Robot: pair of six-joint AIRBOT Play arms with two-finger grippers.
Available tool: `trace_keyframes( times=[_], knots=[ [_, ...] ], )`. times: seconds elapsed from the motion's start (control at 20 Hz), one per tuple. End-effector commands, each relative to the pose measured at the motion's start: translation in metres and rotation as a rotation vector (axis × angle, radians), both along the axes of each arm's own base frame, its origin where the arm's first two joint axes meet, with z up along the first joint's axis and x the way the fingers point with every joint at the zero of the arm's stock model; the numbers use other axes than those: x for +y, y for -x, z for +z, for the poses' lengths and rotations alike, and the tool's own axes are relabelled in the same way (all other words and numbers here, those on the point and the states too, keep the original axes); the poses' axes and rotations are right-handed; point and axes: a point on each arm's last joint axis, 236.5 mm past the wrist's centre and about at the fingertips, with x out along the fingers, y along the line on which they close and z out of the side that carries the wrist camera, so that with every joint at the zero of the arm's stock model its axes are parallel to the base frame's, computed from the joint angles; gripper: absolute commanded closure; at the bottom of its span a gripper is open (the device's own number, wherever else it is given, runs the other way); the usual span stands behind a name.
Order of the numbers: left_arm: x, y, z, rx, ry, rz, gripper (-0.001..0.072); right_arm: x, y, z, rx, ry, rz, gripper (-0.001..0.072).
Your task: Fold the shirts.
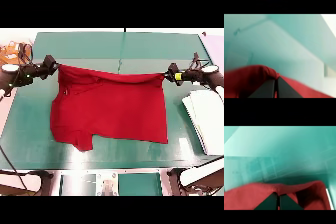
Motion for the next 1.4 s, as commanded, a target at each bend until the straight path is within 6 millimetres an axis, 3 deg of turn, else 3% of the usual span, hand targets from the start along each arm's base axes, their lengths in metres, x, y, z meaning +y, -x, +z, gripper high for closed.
trace_keyframes(
  times=[0.0,0.15,0.25,0.35,0.45,0.6,0.75,0.9,1.15,1.35],
  knots=[
    [0.017,-0.027,0.033,-0.112,-0.040,0.063,0.0686,0.002,-0.041,0.009,-0.069,-0.032,-0.005,0.0696],
    [0.022,-0.037,0.061,-0.181,-0.072,0.071,0.0686,-0.001,-0.058,0.030,-0.121,-0.035,-0.015,0.0696],
    [0.024,-0.037,0.056,-0.175,-0.104,0.065,0.0686,-0.002,-0.060,0.033,-0.130,-0.032,-0.014,0.0696],
    [0.017,-0.034,0.036,-0.131,-0.118,0.019,0.0685,0.003,-0.054,0.027,-0.104,-0.030,0.019,0.0696],
    [0.003,-0.021,0.009,-0.047,-0.129,-0.074,0.0686,0.009,-0.030,0.011,-0.018,0.001,0.117,0.0697],
    [0.003,0.010,-0.023,0.109,-0.175,-0.172,0.0686,0.011,0.020,-0.012,0.158,0.033,0.265,0.0698],
    [0.012,0.046,-0.049,0.251,-0.206,-0.272,0.0686,0.008,0.058,-0.026,0.283,0.088,0.358,0.0698],
    [0.035,0.075,-0.081,0.417,-0.331,-0.292,0.0686,0.006,0.089,-0.043,0.403,0.089,0.388,0.0698],
    [0.042,0.083,-0.088,0.456,-0.365,-0.303,0.0686,0.001,0.119,-0.064,0.525,0.104,0.408,0.0697],
    [0.037,0.091,-0.103,0.504,-0.359,-0.335,0.0686,0.003,0.125,-0.071,0.545,0.093,0.409,0.0696]
  ],
)
